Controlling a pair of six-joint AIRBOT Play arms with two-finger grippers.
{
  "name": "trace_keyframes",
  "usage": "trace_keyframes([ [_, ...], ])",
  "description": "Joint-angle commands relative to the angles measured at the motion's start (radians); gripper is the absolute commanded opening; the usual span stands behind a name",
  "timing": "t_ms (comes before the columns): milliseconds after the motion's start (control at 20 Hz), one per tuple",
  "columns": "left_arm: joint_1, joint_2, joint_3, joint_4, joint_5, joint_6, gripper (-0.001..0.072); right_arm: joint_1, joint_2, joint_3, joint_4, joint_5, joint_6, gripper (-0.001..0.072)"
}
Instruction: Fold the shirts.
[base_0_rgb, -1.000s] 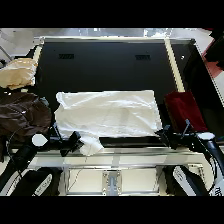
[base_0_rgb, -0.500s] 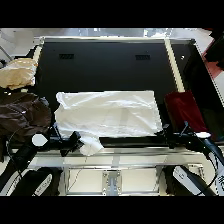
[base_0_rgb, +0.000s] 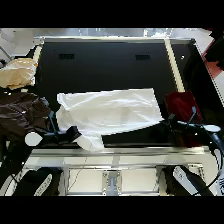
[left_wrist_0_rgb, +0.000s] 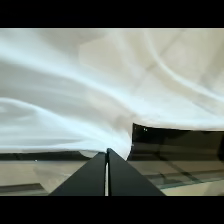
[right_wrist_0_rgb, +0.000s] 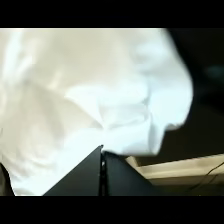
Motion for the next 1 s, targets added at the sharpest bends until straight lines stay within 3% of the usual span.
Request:
trace_keyframes([
  [0, 0.0, 0.093, 0.131, 0.246, 0.013, -0.029, 0.0008, 0.034, 0.119, 0.164, -0.151, 0.186, -0.053, 0.0012],
  [50, 0.0, 0.101, 0.177, 0.32, 0.013, -0.069, 0.0008, 0.077, 0.148, 0.204, -0.203, 0.2, -0.051, 0.0012],
  [150, 0.0, 0.081, 0.275, 0.438, 0.012, -0.07, 0.0007, 0.196, 0.175, 0.277, -0.262, 0.183, -0.05, 0.0011],
  [300, 0.0, -0.05, 0.43, 0.617, 0.008, -0.017, 0.0007, 0.399, 0.138, 0.399, -0.379, 0.012, 0.018, 0.001],
  [500, 0.0, -0.331, 0.588, 0.758, 0.006, 0.067, 0.0008, 0.502, -0.079, 0.55, -0.512, -0.064, 0.092, 0.001],
  [800, 0.0, -0.658, 0.633, 0.864, 0.216, 0.07, 0.0007, 0.501, -0.467, 0.629, -0.502, -0.169, 0.119, 0.001],
  [950, 0.0, -0.806, 0.678, 0.864, 0.248, 0.07, 0.0008, 0.501, -0.602, 0.703, -0.5, -0.209, 0.119, 0.0011],
])
